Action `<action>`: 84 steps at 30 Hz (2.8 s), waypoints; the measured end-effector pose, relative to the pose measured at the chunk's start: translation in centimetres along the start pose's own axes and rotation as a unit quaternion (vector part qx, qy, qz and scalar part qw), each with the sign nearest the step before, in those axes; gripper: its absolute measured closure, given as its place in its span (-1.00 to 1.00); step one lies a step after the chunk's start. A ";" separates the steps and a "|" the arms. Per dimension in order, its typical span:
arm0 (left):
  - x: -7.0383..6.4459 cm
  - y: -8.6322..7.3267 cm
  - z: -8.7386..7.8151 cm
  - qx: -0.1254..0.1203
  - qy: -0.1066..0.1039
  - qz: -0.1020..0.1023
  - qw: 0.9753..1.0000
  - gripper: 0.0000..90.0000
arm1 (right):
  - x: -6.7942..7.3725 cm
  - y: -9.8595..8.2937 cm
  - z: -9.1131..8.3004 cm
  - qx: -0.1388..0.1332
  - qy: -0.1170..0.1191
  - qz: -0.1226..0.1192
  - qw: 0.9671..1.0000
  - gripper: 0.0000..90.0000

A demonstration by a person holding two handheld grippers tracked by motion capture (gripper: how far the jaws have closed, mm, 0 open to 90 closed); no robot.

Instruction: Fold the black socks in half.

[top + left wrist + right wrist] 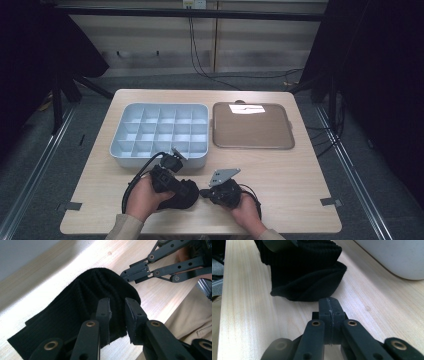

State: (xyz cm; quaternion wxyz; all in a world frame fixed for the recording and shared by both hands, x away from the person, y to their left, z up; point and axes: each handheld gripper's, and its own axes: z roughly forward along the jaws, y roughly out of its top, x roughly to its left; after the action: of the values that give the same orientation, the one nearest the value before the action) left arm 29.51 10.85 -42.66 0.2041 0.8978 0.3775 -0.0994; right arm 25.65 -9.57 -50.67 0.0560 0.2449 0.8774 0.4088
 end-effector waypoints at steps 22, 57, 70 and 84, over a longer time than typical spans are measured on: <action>0.6 -0.4 -2.2 -0.015 0.025 -0.007 1.000 0.21 | -0.1 0.0 0.0 -0.001 0.000 -0.001 1.000 1.00; 4.4 -5.0 -3.8 -0.046 0.068 -0.060 0.995 -0.01 | 0.0 0.0 0.0 -0.001 -0.001 -0.004 1.000 1.00; 5.5 -6.4 -3.4 -0.060 0.068 -0.079 0.993 -0.10 | 0.0 -0.1 0.0 -0.002 0.001 -0.003 1.000 1.00; 6.1 -7.5 -3.1 -0.056 0.068 -0.084 0.993 -0.11 | 0.1 -0.1 0.0 0.000 0.001 -0.004 1.000 1.00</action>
State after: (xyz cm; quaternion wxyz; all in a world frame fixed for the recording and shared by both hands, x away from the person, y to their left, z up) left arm 28.45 20.84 -44.06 0.2188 0.8546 0.4697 -0.0332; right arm 25.53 -9.56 -50.69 0.0570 0.2413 0.8782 0.4090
